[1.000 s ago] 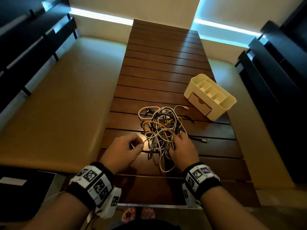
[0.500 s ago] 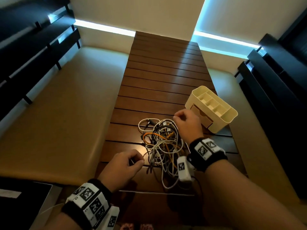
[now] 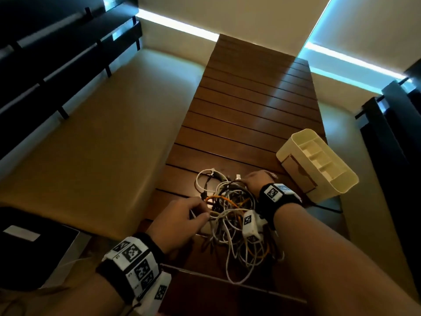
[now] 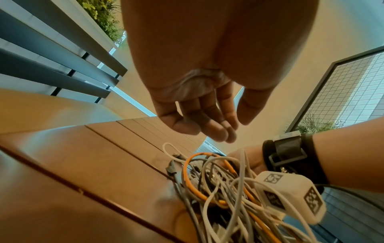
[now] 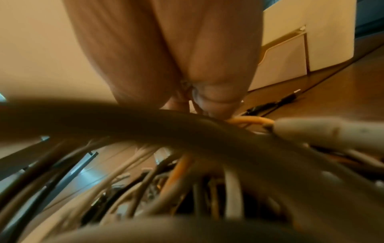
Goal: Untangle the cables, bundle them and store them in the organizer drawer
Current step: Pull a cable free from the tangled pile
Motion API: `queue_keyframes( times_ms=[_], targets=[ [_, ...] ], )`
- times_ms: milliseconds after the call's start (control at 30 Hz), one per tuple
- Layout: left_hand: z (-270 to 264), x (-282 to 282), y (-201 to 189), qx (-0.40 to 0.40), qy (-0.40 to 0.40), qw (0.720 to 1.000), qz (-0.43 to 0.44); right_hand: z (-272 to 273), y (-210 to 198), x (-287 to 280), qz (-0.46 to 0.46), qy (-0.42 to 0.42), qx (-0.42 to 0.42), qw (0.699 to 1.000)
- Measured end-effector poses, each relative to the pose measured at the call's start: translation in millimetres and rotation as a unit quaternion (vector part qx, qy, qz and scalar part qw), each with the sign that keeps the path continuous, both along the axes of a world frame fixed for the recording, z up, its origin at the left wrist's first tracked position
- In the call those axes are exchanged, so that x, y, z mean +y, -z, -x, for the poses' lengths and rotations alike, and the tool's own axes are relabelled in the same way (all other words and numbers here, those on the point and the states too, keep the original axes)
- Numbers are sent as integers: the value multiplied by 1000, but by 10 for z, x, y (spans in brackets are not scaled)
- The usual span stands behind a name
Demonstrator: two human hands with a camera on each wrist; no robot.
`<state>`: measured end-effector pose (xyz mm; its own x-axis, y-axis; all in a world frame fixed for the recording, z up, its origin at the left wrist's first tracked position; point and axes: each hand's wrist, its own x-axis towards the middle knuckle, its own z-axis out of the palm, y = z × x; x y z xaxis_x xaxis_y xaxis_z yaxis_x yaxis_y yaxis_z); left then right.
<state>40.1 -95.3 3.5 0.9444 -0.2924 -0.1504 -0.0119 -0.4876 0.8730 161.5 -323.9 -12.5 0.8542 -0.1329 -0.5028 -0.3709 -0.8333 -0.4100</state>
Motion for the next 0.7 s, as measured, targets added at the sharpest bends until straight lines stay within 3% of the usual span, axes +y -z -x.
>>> queue_keyframes(
  times_ms=[67,233,400,567,700],
  targets=[
    [-15,-26,5,11,2,1000,4,-42,137,-26,-45,44,10,998],
    [-3,-108,18,20,-11,999,27,-42,216,-51,-81,106,-108,985],
    [-36,-310,-120,2,-44,995,87,215,-337,-48,-216,133,-246,935],
    [-188,-630,-369,-56,-53,988,131,631,-1094,4,-329,72,-309,889],
    [-295,-867,-621,-108,-19,980,165,840,-1355,8,-370,30,-324,870]
  ],
)
